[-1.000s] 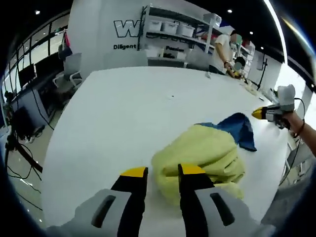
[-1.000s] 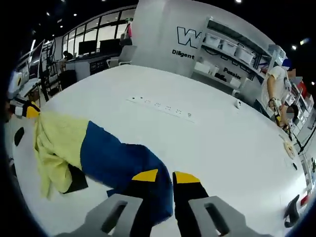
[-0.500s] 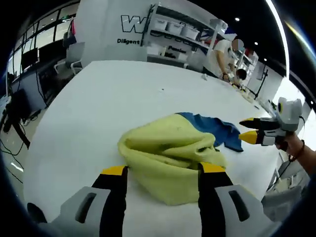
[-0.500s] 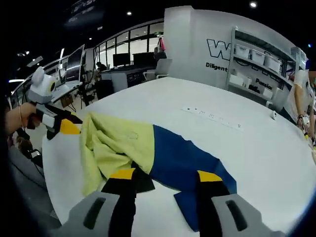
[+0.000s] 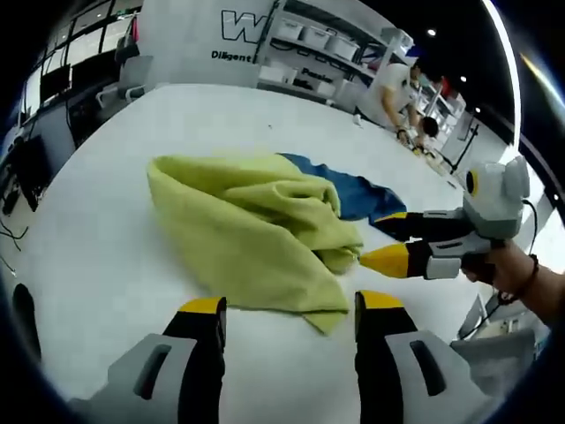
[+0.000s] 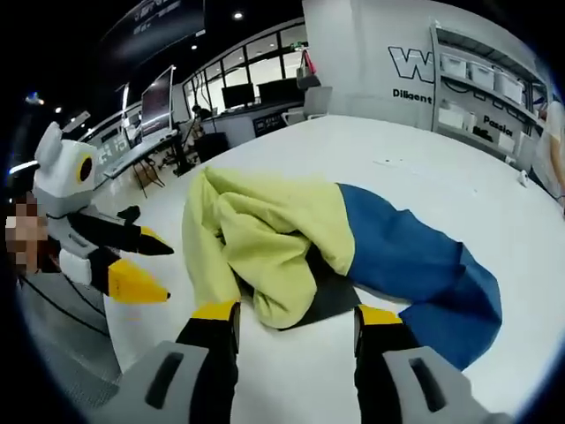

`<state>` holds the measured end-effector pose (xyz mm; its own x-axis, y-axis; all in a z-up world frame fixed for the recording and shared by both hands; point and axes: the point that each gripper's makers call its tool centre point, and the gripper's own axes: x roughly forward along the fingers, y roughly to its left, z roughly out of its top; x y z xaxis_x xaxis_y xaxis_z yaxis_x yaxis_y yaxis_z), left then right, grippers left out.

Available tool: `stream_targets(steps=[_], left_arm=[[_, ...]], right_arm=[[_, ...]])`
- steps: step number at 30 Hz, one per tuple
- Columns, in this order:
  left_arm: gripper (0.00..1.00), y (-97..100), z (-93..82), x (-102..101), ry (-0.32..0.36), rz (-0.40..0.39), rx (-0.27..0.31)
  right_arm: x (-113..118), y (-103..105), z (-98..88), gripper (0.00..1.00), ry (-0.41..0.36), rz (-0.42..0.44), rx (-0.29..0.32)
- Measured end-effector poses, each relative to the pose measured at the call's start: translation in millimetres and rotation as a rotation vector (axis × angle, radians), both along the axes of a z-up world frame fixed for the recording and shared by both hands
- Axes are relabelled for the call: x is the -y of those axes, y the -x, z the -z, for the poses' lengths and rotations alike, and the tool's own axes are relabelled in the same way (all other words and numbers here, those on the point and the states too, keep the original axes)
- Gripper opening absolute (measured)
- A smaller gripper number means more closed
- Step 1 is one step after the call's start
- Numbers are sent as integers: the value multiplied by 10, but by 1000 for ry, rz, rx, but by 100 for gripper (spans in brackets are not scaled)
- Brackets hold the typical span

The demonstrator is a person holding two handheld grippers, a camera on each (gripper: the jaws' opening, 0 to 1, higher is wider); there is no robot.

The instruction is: Fold the garment on the visible template until the final outline fits inside the template.

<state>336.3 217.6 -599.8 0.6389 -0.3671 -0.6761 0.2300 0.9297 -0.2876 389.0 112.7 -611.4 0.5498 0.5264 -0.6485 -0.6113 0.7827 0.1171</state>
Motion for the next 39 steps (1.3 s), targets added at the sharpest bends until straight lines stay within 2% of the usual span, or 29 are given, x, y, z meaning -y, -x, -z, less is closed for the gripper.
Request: stream_targets(steps=[2,5,11,17,22,34,37,39], left_arm=[[54,41,38,33,-9,-8,-8],[52,117,106,101,14,-11,-44],[49,212,216,224,-49,49,-58],[42,203,264,337,-108,101,-25],[30,162,335,355,-145,110,-4],[16,88,351,368,-176,138,41],[2,94,370,365,-169,140,29],[2,99,377,356,-169,143,27]], right_arm=[[-22,29,32,48,0,-2,-9],[-25,39,50,45,2,0,-11],[-72,46,97,43,13,-11,-11],[-135,57,130,38,20,-27,-7],[-156,57,162,32,23,-26,-8],[-142,40,211,15,36,-11,-22],[-149,38,213,9,38,-13,-20],[-154,43,213,6,40,-17,-20]])
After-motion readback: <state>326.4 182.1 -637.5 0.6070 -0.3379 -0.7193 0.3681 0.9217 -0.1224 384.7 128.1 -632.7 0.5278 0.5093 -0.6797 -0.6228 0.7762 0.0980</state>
